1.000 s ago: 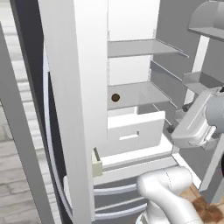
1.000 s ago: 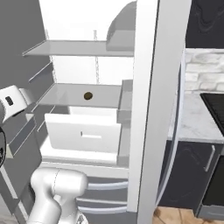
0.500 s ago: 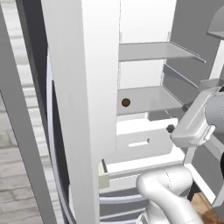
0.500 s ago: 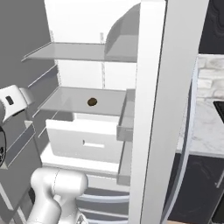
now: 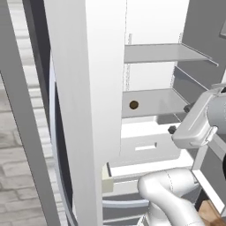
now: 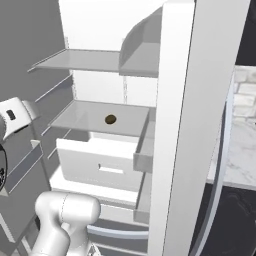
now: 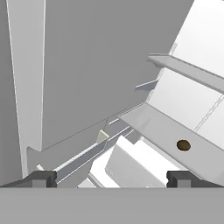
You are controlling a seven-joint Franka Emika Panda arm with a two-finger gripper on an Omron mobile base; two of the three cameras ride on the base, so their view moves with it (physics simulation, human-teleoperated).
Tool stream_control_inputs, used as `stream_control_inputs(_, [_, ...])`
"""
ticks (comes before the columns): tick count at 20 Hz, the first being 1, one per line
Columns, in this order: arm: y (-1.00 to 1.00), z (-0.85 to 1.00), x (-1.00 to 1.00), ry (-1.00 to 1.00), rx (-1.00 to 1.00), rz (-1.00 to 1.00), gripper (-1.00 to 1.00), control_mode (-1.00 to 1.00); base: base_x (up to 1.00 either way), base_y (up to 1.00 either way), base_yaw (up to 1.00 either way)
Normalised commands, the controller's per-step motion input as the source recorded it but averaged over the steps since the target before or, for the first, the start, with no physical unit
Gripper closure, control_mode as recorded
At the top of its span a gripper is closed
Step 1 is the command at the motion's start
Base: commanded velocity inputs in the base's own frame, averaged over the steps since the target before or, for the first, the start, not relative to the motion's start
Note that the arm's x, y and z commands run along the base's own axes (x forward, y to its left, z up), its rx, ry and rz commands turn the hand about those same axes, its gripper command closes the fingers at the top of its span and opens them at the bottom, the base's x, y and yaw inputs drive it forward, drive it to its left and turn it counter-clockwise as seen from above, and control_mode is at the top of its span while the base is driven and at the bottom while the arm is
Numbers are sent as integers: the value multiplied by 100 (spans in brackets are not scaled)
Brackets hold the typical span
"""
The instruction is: Retrieve the peach and kiwi from the fridge and place them into the bowl on the dining table.
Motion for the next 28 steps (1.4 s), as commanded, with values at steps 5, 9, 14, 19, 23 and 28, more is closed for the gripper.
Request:
stream_control_inputs(5, [0,0,0,0,0,0,-100,100,4,-1,4])
stream_control_inputs(9, [0,0,0,0,0,0,-100,100,1,0,3])
stream_control_inputs(14, [-30,0,0,0,0,0,-100,-100,0,-1,0])
stream_control_inputs(19, [-59,0,0,2,0,-5,-100,-100,0,0,0])
stream_control_inputs(23, [-18,-2,5,1,0,-13,-100,-100,0,0,0])
stream_control_inputs(28, [0,-6,23,7,0,-20,-100,-100,0,0,0])
